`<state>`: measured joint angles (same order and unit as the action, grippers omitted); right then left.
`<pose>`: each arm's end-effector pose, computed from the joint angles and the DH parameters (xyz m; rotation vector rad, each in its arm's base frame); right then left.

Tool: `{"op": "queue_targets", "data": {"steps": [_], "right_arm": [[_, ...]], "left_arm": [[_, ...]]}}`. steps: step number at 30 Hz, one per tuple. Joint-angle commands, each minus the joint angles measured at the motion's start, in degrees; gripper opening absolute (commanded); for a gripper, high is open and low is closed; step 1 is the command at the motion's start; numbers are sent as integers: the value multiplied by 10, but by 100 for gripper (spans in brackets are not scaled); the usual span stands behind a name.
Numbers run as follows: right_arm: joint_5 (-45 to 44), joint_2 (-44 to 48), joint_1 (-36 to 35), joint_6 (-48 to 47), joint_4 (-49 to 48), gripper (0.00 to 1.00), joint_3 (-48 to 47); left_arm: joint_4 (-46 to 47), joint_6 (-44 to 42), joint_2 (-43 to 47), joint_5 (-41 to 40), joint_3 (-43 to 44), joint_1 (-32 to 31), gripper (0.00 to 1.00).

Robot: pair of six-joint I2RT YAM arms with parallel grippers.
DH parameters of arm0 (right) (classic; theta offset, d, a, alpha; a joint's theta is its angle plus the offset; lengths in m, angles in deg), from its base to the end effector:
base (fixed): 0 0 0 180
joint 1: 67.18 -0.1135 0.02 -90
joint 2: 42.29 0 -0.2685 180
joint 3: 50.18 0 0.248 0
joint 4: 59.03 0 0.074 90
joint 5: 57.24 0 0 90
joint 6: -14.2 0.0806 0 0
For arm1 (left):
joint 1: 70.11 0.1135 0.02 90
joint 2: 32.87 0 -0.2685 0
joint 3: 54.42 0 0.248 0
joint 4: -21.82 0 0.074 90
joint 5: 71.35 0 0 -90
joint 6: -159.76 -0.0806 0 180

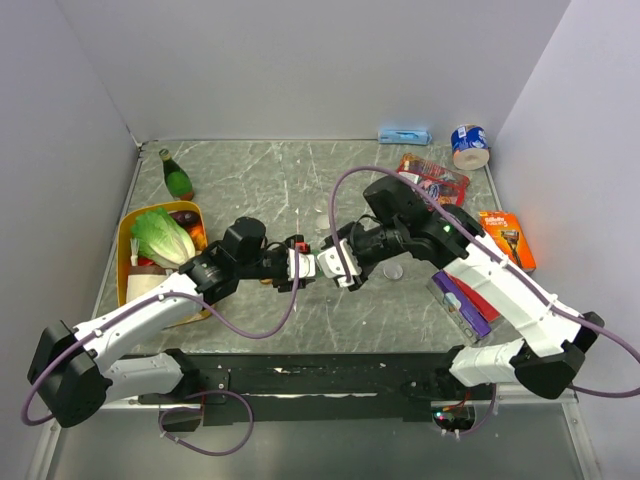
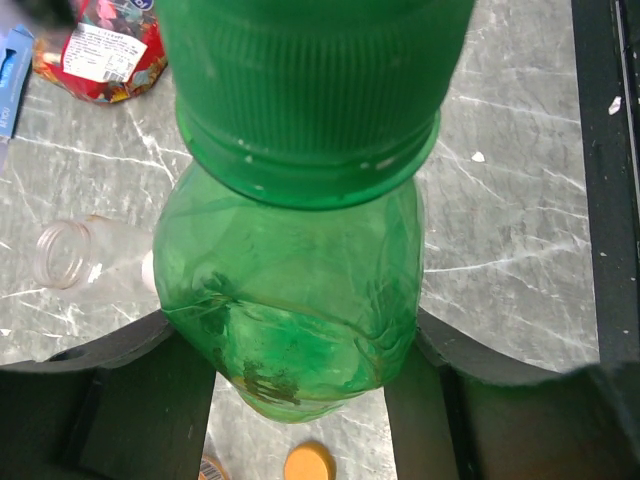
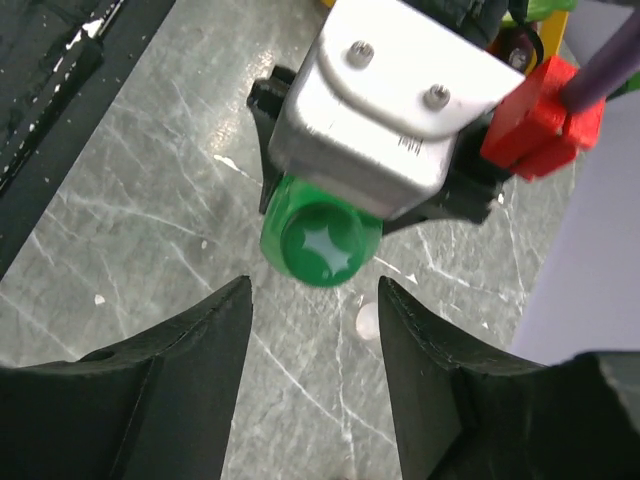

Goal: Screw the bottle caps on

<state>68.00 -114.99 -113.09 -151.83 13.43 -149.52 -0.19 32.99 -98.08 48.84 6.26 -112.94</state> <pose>0.1470 0.2186 0.3808 -2.0749 0.8251 0.4457 0.1801 -0.2222 0.2735 1.5288 1.3164 -0.6010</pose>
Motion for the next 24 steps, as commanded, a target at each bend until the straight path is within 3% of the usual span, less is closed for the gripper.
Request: {"op": "queue_targets", "data": {"steps": [1,12,24], "right_arm": [[12,-5,-12,21,-1,59,-41],[51,-2,-15,77,-29,57,-27],[38,-10,-16,166,-93,40,-3]], "left_arm": [[18,-13,-2,21,25,-2,1],[31,2,-5,22,28,-3,1],[45,21,-7,15,34,-3,1]]}}
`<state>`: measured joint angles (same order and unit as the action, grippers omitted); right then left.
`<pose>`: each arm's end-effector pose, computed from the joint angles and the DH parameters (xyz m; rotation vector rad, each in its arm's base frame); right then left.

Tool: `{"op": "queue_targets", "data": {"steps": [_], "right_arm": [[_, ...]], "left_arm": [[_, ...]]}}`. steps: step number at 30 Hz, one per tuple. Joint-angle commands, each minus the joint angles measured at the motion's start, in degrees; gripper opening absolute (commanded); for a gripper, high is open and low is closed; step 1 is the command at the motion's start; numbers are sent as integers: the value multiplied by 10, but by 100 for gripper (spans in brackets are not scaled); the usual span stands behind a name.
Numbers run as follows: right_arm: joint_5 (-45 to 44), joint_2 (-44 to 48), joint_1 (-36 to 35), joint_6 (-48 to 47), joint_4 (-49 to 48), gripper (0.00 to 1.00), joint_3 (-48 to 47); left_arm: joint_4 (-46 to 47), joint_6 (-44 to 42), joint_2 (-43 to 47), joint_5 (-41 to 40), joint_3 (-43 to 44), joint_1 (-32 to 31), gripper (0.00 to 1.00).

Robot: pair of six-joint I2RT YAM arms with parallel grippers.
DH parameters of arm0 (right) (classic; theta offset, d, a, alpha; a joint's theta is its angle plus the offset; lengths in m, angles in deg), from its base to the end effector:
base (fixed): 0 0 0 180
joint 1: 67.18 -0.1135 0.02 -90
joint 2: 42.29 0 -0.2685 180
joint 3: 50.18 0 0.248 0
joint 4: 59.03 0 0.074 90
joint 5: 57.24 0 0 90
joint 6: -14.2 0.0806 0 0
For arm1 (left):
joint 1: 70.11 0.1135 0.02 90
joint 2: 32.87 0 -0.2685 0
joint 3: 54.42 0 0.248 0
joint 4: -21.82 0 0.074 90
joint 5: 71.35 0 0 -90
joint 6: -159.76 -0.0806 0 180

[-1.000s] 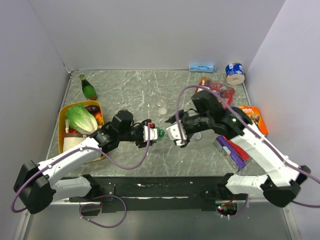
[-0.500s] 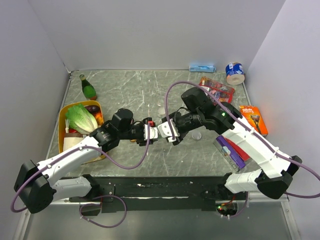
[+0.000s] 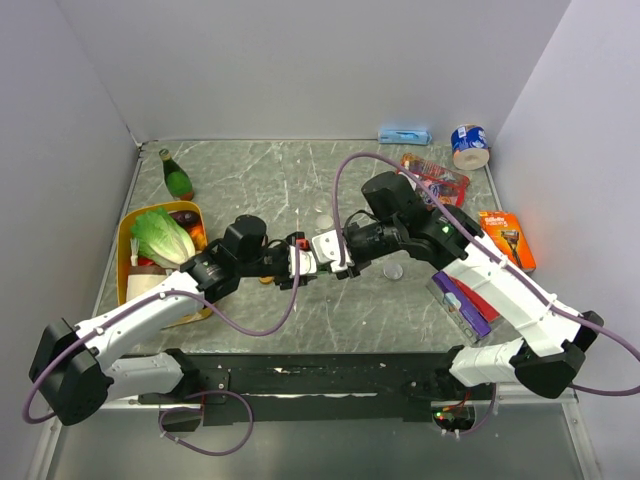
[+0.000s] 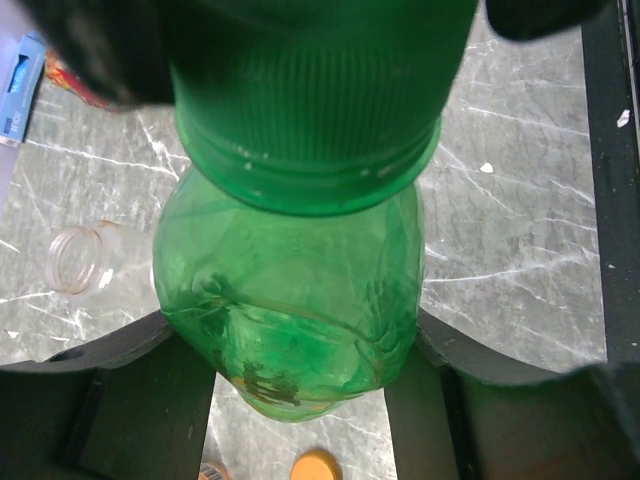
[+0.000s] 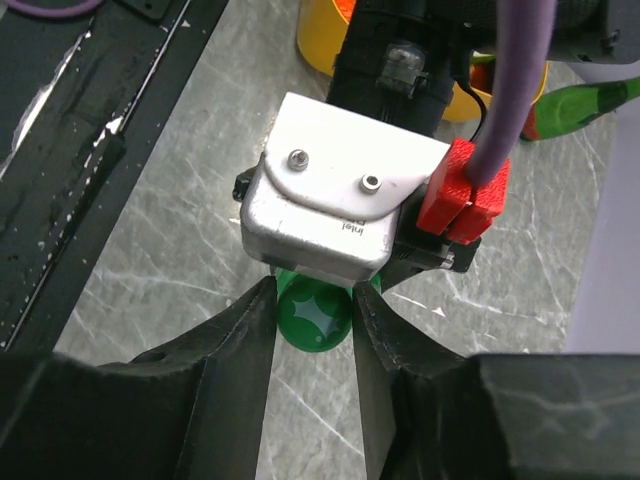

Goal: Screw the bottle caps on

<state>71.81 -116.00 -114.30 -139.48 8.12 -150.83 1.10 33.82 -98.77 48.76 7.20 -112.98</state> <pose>0.1466 0.2325 0.3954 -1.9496 0.9197 0.6042 0.1835 -0.2255 0.2793 1.5081 1.3050 -0.6034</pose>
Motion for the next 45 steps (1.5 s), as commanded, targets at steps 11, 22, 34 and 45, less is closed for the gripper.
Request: {"op": "queue_targets", "data": {"steps": [11,22,34,45], "right_arm": [[-26,18,-3,87,-85,41,48],[-143,38,29,409,-255,0,82],[-126,7,70,400,-189,0,35],[-149,-84,239,345,-114,0,-75]], "left_arm": [[53,52,-2,10,25,0,1],[190,351,-2,-122,5,17,1],[167,393,-18,-167,26,21,96],[-5,242,87,-153,-67,47,96]]}}
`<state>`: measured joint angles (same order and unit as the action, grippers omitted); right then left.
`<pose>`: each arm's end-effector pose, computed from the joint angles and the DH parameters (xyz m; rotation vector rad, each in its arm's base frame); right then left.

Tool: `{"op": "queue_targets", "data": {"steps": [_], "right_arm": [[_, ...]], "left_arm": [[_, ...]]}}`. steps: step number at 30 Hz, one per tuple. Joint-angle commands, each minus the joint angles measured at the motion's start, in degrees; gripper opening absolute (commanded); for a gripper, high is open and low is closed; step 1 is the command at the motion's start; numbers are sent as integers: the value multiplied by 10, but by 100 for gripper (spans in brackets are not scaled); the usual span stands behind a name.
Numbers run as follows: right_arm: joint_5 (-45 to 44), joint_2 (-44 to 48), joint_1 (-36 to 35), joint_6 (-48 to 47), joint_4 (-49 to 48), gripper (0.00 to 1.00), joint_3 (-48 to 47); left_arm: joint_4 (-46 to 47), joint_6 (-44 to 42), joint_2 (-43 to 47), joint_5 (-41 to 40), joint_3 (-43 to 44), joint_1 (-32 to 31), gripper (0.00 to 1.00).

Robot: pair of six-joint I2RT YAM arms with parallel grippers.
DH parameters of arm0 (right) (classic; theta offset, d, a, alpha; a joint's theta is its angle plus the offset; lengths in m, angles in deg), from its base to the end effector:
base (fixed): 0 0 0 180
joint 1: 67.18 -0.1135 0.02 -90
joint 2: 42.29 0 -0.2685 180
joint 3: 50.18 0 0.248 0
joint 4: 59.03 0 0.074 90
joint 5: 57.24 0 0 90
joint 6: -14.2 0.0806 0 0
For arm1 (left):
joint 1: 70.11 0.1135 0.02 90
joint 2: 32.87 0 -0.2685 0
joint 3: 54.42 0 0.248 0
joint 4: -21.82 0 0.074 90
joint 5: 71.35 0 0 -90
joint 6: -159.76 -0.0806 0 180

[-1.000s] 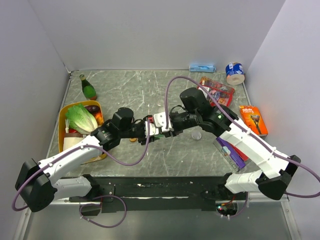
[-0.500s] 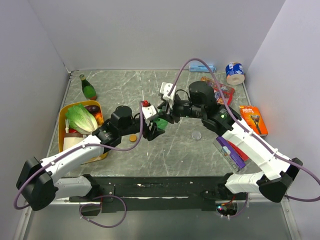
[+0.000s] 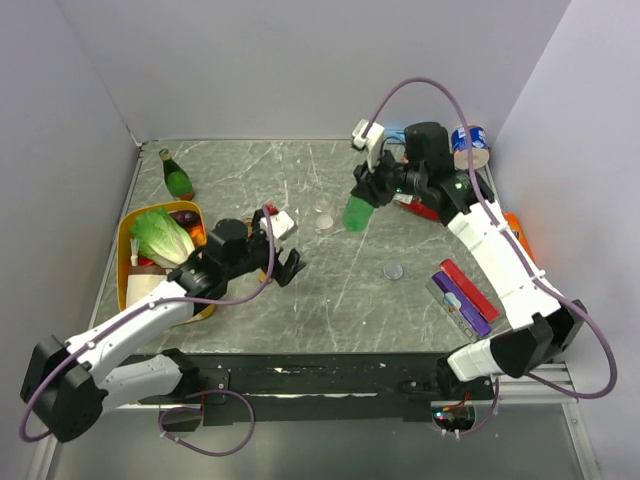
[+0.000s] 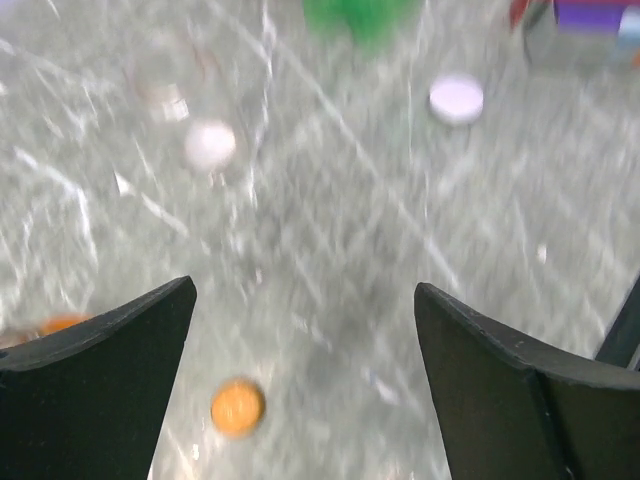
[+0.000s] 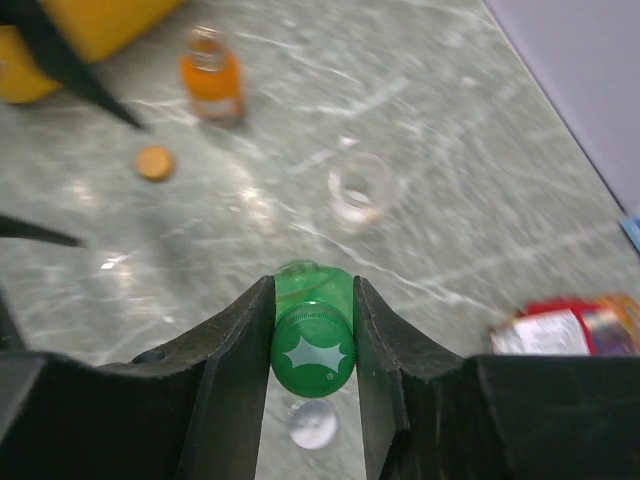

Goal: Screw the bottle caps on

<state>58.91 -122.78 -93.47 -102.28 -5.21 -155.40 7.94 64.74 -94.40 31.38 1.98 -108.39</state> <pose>0.2790 0.1775 0.4109 -1.1539 1.7003 0.4709 0.2114 -0.1895 0.2776 0.8565 1.7409 -0.6015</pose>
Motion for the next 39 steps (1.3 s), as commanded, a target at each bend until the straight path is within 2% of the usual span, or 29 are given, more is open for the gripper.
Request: {"op": "queue_targets", "data": {"steps": [1,6,10,13,20,28,33,36,37,39], "right_arm": [[-33,-26,38,-40,6,0,-23],[-25,-62,109,-43,-39,0,26],[-18,-91,137,-25,-82,0,55],[-13,-84,145,-30,-155,1,112],[-23,-96,153,-18,-219,16,169],[-23,-83,156,3,-281,23,219],[-22,-82,156,13,-297,30,236],[-26,-82,156,11,-299,41,239],[-28,-81,156,9,-298,50,240],[-33,-80,156,10,-299,58,242]], "left_arm": [[-85,-92,49,39,-15,1,96],[-119,-112,68,95,-8,14,96],[-115,-98,66,128,-1,51,96],[-116,-83,59,148,8,80,96],[-142,-93,47,159,36,109,97],[-139,-90,34,165,52,142,96],[-147,-91,28,186,64,150,96],[-151,-97,23,186,69,152,96],[-150,-97,22,186,70,153,96],[-142,-97,21,186,69,154,96]]}}
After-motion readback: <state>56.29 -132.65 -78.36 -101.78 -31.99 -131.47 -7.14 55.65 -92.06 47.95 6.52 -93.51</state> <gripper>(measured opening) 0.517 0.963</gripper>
